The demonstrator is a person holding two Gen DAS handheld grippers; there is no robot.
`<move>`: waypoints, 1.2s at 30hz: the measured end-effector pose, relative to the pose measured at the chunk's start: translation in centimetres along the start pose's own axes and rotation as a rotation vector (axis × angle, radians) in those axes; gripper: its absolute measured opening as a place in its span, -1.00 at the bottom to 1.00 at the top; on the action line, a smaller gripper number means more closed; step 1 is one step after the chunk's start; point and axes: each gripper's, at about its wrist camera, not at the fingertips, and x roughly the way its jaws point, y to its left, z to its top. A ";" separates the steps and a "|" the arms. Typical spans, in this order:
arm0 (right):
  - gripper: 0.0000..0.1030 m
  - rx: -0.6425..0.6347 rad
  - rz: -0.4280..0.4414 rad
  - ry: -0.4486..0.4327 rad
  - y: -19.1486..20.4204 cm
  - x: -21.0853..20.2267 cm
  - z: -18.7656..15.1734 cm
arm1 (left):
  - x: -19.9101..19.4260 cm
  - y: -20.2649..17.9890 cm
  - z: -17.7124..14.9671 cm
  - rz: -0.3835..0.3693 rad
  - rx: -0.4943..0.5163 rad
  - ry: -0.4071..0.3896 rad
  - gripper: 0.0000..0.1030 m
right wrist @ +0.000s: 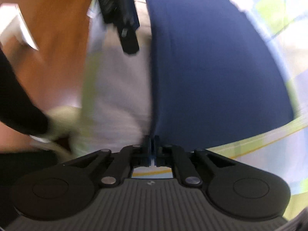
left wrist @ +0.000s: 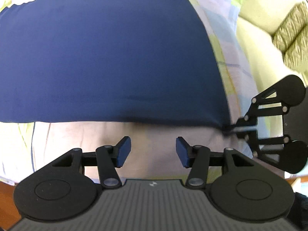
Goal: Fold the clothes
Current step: 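Pull the hem straight with the right gripper, then raise both grippers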
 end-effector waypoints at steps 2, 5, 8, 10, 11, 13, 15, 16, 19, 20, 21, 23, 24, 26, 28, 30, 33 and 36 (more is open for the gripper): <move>-0.49 0.086 0.097 -0.013 -2.8 -2.0 0.2 | -0.4 -0.9 0.6 0.024 -0.062 -0.006 0.08; -0.37 0.246 0.062 -0.130 -8.0 -5.1 -0.6 | -1.1 -2.5 2.2 0.066 -0.187 -0.066 0.09; -0.20 0.299 0.058 -0.238 -13.6 -5.1 -0.3 | 0.1 -4.3 3.9 0.138 -0.352 -0.133 0.20; -0.20 0.257 0.075 -0.282 -16.7 -2.9 0.2 | 1.8 -5.5 4.1 0.213 -0.461 -0.157 0.21; -0.18 0.242 0.085 -0.298 -17.8 -1.8 0.5 | 2.9 -6.4 3.8 0.246 -0.533 -0.154 0.21; -0.10 0.234 0.146 -0.273 -21.3 1.6 0.7 | 5.1 -8.7 2.6 0.279 -0.681 -0.131 0.20; -0.11 0.209 0.213 -0.204 -23.0 3.2 -0.6 | 6.4 -11.9 1.7 0.298 -0.763 -0.111 0.20; -0.10 0.186 0.236 -0.201 -23.3 3.2 -1.4 | 6.4 -13.4 1.6 0.304 -0.761 -0.106 0.20; -0.07 0.182 0.252 -0.125 -24.5 1.9 -4.6 | 5.9 -18.5 2.3 0.285 -0.726 -0.049 0.21; -0.01 0.189 0.244 -0.100 -24.9 1.4 -5.6 | 5.5 -19.4 2.7 0.286 -0.735 -0.036 0.21; 0.04 0.197 0.236 -0.076 -25.3 0.8 -6.5 | 4.8 -19.6 3.1 0.294 -0.760 -0.024 0.21; 0.13 0.215 0.209 -0.046 -26.6 -0.5 -6.6 | 3.5 -19.8 4.0 0.315 -0.836 -0.006 0.21; 0.15 0.224 0.210 -0.053 -27.3 -1.4 -6.4 | 2.2 -19.4 4.8 0.334 -0.913 -0.010 0.21; 0.39 0.242 0.221 -0.089 -29.0 -3.5 -4.6 | -1.2 -18.5 6.1 0.362 -1.060 -0.069 0.22; 0.47 0.229 0.225 -0.145 -30.8 -6.2 -2.3 | -4.5 -17.7 7.3 0.388 -1.176 -0.132 0.22; 0.57 0.185 0.216 -0.209 -32.3 -9.6 -0.2 | -7.7 -17.2 9.2 0.423 -1.221 -0.192 0.28; 0.70 0.121 0.183 -0.289 -33.4 -13.6 3.5 | -10.6 -17.5 11.3 0.478 -1.229 -0.247 0.32; 0.77 0.089 0.182 -0.354 -34.4 -16.9 4.7 | -13.0 -18.7 12.6 0.507 -1.257 -0.282 0.34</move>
